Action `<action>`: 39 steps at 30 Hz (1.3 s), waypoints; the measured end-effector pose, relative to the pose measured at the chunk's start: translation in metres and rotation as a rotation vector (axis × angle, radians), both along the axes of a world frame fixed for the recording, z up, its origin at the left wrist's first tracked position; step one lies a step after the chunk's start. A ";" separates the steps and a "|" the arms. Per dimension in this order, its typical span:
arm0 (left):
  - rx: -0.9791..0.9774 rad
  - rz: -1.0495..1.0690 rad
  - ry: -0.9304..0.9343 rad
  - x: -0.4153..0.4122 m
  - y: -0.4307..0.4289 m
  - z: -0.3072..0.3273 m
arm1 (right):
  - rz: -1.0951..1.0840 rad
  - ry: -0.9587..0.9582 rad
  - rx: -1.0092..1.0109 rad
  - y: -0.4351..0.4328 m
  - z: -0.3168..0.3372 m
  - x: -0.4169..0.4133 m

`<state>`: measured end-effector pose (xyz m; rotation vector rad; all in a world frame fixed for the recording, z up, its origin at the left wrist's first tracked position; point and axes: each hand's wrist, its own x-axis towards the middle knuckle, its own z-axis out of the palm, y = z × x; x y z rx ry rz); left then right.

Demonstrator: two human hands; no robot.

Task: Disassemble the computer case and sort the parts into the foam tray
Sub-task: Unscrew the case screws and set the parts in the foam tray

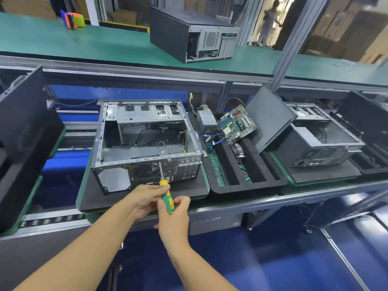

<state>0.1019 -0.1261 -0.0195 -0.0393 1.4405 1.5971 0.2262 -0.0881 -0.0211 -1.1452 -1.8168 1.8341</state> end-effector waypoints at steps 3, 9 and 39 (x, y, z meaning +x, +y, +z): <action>0.064 -0.011 -0.028 -0.001 -0.002 -0.001 | -0.036 0.065 -0.659 -0.002 0.006 -0.002; 0.152 -0.084 -0.106 -0.003 -0.003 0.002 | -0.097 0.136 -0.347 0.000 0.003 -0.007; 0.020 0.037 -0.061 -0.001 0.009 0.008 | 0.030 0.063 -0.214 0.008 0.009 -0.009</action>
